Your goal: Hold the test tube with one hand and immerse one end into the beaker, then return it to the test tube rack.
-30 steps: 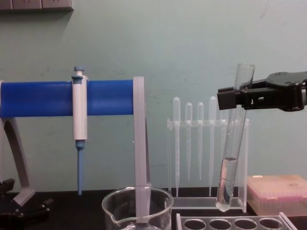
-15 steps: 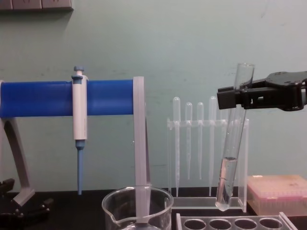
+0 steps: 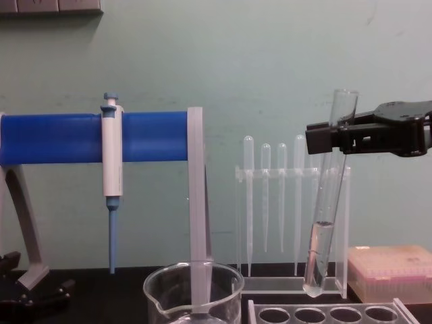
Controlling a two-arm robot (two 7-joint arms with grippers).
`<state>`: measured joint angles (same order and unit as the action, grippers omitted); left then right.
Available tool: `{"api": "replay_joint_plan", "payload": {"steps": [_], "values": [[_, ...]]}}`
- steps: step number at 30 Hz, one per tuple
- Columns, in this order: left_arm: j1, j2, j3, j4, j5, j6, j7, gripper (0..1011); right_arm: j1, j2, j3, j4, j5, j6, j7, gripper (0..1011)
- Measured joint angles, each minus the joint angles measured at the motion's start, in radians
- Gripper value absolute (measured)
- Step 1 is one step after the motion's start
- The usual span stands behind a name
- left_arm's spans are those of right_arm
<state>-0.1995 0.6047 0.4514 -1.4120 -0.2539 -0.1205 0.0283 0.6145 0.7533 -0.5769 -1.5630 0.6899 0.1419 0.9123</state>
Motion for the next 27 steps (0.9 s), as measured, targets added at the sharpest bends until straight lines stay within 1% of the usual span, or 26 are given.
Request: {"api": "replay_joint_plan", "payload": {"steps": [27], "values": [[0.000,0.000,0.000,0.000,0.000,0.000,0.000,1000,0.000,0.000,0.001,0.000,0.000,0.000,0.000,225]]}}
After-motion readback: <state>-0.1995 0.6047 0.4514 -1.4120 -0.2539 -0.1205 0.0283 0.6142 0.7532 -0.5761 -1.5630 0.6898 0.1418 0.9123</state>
